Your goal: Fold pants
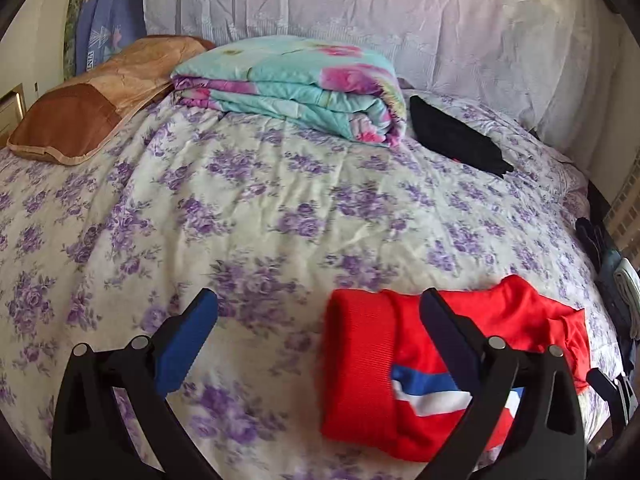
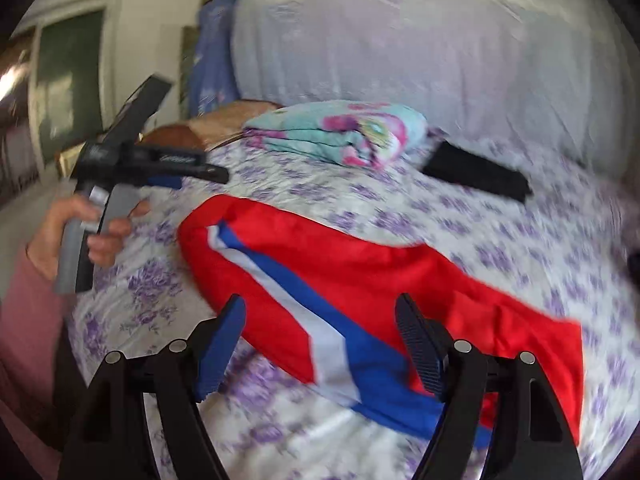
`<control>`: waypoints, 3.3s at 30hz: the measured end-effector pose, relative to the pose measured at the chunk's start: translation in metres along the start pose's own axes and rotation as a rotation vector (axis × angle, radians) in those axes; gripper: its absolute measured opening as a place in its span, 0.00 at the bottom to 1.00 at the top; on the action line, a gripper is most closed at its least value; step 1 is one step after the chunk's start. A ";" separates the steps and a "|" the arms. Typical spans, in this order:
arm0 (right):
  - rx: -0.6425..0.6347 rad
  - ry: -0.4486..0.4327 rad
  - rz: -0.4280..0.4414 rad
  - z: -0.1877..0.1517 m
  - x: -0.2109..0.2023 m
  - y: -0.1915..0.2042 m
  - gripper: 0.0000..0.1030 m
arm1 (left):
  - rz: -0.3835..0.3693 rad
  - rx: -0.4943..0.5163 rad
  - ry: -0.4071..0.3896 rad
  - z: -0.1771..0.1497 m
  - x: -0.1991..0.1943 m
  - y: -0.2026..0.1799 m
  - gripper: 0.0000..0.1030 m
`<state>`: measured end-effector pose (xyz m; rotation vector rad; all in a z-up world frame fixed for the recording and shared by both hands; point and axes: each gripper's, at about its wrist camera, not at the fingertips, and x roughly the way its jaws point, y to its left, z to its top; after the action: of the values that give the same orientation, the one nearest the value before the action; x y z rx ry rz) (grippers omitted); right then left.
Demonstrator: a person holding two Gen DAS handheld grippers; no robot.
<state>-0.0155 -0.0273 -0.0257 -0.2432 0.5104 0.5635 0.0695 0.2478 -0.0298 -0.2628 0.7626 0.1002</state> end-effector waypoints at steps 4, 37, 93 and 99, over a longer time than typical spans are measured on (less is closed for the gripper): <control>-0.136 0.016 0.003 0.012 0.016 0.041 0.75 | 0.022 0.009 0.015 0.005 0.015 0.011 0.96; -0.746 0.178 -0.247 0.021 0.109 0.164 0.76 | -0.045 -0.079 0.104 0.002 0.066 0.050 0.96; -0.759 -0.154 -0.532 -0.012 0.066 0.178 0.67 | -0.781 -0.304 0.541 0.005 0.050 -0.027 0.42; -0.717 -0.171 -0.538 -0.001 0.066 0.175 0.32 | -0.739 -0.294 0.548 0.007 0.046 -0.030 0.42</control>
<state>-0.0671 0.1459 -0.0759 -0.9746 0.0443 0.2142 0.1129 0.2201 -0.0515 -0.8588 1.1480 -0.5851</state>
